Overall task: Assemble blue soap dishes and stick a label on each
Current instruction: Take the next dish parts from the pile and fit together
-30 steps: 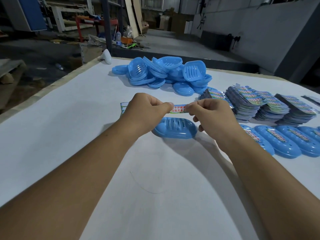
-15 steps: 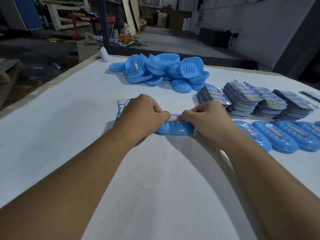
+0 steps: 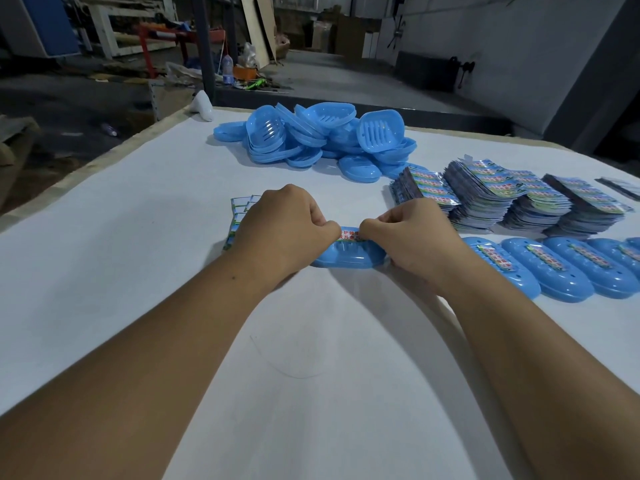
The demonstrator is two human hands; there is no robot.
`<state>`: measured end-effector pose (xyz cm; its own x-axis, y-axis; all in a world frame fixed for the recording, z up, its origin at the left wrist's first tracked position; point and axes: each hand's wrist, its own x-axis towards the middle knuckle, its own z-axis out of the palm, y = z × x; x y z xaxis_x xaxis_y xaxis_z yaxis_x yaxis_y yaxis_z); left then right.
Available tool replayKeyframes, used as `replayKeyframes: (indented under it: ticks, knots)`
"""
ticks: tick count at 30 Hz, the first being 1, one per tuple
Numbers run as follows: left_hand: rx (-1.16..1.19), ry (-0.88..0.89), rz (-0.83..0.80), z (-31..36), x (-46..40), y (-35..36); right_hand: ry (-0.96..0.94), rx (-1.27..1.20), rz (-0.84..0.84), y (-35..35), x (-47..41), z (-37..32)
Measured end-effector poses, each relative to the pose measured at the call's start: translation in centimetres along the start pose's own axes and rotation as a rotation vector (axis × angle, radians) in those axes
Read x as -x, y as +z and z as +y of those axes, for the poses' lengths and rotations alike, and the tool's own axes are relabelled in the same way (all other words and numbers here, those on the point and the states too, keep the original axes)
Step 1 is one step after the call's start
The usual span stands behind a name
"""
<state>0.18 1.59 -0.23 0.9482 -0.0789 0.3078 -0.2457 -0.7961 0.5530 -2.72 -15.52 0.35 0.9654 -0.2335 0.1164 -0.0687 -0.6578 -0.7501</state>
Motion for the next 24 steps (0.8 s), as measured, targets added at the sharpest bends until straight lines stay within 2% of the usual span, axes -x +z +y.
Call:
replayKeyframes:
  ticks: [24]
  knots:
    - [-0.021, 0.023, -0.052, -0.10, -0.34, 0.07, -0.009, -0.002, -0.020, 0.18, -0.14, -0.07]
